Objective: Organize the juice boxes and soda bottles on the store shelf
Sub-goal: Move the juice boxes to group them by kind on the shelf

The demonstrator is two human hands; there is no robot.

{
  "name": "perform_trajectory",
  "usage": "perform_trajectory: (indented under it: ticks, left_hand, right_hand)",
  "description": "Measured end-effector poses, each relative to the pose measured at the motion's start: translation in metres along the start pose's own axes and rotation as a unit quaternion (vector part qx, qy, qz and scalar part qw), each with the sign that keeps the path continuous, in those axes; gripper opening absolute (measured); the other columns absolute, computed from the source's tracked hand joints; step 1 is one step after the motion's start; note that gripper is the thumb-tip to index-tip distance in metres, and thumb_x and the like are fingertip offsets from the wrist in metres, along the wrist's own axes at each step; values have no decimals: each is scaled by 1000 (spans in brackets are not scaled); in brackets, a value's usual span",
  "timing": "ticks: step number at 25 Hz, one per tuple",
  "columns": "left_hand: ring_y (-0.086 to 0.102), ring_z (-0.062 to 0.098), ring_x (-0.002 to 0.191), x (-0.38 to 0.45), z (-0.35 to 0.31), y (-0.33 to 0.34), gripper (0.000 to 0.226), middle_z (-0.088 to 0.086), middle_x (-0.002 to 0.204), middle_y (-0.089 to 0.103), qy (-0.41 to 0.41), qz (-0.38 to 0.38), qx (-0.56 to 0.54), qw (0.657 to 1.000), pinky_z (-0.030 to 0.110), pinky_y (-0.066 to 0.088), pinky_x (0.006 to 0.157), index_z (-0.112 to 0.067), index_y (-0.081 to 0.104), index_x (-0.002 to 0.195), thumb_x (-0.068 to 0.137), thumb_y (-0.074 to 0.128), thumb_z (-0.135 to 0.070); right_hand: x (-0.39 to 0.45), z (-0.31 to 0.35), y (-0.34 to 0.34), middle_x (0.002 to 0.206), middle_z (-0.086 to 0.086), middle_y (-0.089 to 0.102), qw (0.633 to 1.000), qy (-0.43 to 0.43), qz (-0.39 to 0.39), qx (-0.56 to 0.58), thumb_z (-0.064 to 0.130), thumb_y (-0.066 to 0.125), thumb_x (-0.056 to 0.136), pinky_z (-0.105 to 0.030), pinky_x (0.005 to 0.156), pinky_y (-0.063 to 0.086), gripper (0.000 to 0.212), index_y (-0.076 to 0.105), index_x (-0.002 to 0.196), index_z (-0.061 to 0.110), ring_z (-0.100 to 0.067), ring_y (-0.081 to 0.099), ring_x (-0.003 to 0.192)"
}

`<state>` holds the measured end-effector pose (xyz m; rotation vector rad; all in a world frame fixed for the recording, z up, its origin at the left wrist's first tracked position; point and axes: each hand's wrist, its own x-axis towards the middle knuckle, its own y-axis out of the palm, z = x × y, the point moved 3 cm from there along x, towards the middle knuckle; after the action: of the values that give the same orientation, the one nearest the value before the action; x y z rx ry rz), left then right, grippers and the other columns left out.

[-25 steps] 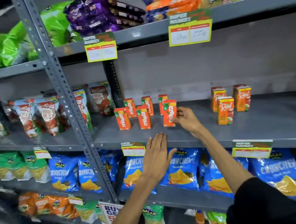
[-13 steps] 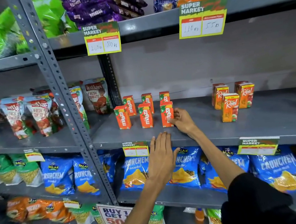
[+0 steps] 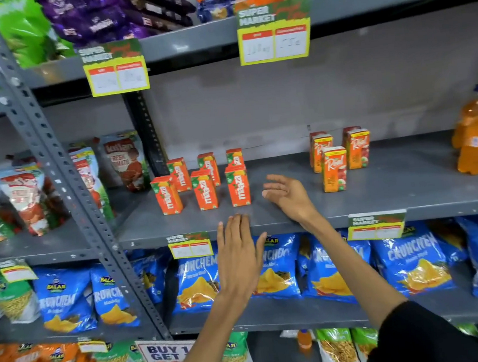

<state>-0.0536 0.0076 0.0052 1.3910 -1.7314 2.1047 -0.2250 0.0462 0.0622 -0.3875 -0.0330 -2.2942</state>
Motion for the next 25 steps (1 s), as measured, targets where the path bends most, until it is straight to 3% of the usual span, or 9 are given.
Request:
perform_trajectory:
  ticks: [4,9,11,13,15,17,19,21,25]
  left_hand:
    - [55,26,126,5,-59,-1,51,8,135,61,33,-39,-60,997,48,35,117,-6,55,136,104,41,-44]
    - [57,27,125,21,-176,7,52,9,134,63,58,-39,-133,989,47,37,116,-6,57,135,103,45,-45]
    - [57,26,126,27,-219,13,54,9,135,62,73,-29,-137,987,47,38,116,-7,56,136,102,43,-46]
    - [56,26,127,31,-259,19,55,9,137,61,82,-18,-142,986,47,38,116,-7,56,137,103,41,-47]
    - [55,27,128,36,-291,24,55,9,139,61,89,-5,-134,987,48,39,115,-6,55,137,103,42,-46]
    - [55,27,129,39,-313,29,55,10,139,61,103,6,-116,988,48,40,114,-6,54,138,103,42,-47]
    - [56,27,128,42,-329,32,57,10,139,61,110,14,-104,988,48,41,113,-5,54,139,103,40,-48]
    - [57,27,128,45,-345,36,58,10,139,61,115,17,-102,988,48,41,113,-5,54,138,103,38,-48]
    - [54,26,131,47,-363,45,60,9,141,60,105,38,-77,991,47,39,115,-6,53,140,104,33,-50]
  right_hand:
    - [-32,7,-76,92,-11,74,998,-33,-29,32,0,60,92,-29,80,58,18,69,102,12,-16,73,84]
    - [-55,12,-206,80,-12,75,990,-63,-120,-29,4,64,90,-41,76,60,17,72,85,18,-26,74,75]
    - [-58,11,-259,79,-14,74,981,-69,-169,-57,4,64,89,-41,77,60,18,71,84,19,-31,72,76]
    - [-60,8,-309,78,-6,73,961,-85,-243,-99,4,65,88,-36,77,59,20,70,83,22,-22,70,71]
    - [-68,8,-354,81,-5,72,928,-110,-331,-130,6,63,89,-20,73,56,13,70,88,17,-12,64,67]
    - [-76,2,-391,89,-9,71,891,-136,-404,-155,8,61,91,-9,69,50,10,68,98,11,-15,64,73]
    - [-78,-4,-420,106,-11,67,863,-145,-443,-195,6,59,91,-25,83,54,20,62,110,11,-23,65,93]
    - [-74,-11,-443,124,-14,56,853,-118,-443,-248,2,60,89,-39,98,50,36,53,124,10,-29,57,113]
    - [-53,-28,-465,140,-22,45,897,-7,-344,-276,5,73,81,-50,111,38,75,33,144,5,-39,45,131]
